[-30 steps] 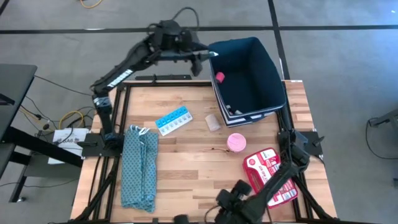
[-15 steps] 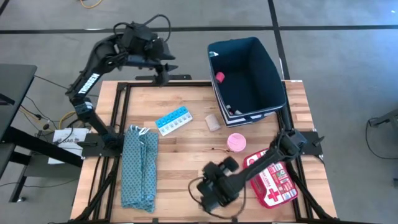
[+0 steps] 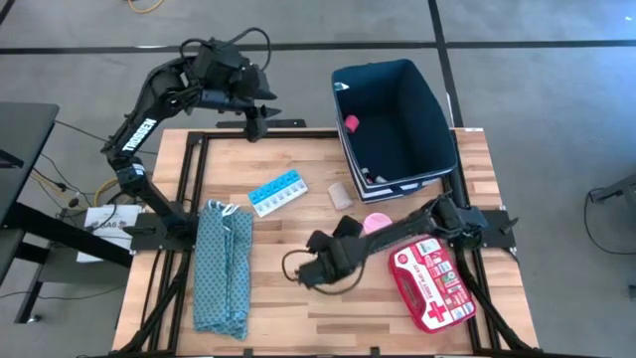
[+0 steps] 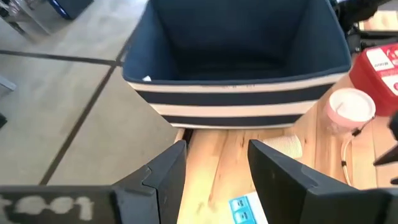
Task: Pick & place medical supplies in basket/bin
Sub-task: Put the pink container into the blue bin
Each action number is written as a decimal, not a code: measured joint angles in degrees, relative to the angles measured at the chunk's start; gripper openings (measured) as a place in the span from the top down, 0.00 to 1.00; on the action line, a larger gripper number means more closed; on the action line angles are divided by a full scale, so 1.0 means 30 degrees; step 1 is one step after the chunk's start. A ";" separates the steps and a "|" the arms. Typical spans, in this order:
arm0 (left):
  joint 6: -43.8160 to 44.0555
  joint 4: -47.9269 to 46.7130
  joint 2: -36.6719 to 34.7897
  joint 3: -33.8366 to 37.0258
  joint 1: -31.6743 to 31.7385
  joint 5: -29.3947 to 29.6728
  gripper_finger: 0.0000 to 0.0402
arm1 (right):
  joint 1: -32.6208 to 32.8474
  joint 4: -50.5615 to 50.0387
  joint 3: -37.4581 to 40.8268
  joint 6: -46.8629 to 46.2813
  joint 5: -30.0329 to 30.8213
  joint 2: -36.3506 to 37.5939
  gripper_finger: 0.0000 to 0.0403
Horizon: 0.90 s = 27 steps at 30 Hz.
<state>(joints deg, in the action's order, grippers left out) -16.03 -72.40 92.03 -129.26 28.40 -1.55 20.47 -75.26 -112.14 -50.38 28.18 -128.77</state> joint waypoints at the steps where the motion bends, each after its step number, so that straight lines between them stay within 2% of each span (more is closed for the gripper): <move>1: -0.0014 -0.0049 0.0021 0.0167 0.0000 -0.0035 0.59 | -0.0275 0.0000 0.0000 0.0484 -0.0819 0.0000 0.52; 3: -0.0014 -0.0075 0.0021 0.0451 0.0000 -0.0027 0.59 | -0.0801 0.0006 0.0000 0.1392 -0.2026 0.0000 0.49; 8: 0.0090 0.0023 0.0021 0.0992 0.0000 -0.0027 0.59 | -0.1785 0.0456 0.0000 0.2114 -0.2020 0.0000 0.44; 13: 0.0626 -0.0035 0.0021 0.1315 -0.0007 -0.0027 0.59 | -0.2400 0.0729 -0.0004 0.3674 -0.3716 0.0000 0.43; 22: 0.2115 -0.0334 0.0021 0.1329 -0.0073 0.0145 0.59 | -0.2827 0.1476 -0.0007 0.3967 -0.3407 0.0000 0.44; 27: 0.2727 -0.0349 0.0021 0.1329 -0.0073 0.0198 0.59 | -0.3030 0.0877 0.0119 0.4080 -0.3283 -0.1020 0.44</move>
<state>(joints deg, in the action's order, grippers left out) -7.85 -73.45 92.09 -125.27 28.18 -0.95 11.38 -72.63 -111.78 -38.14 18.33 -131.83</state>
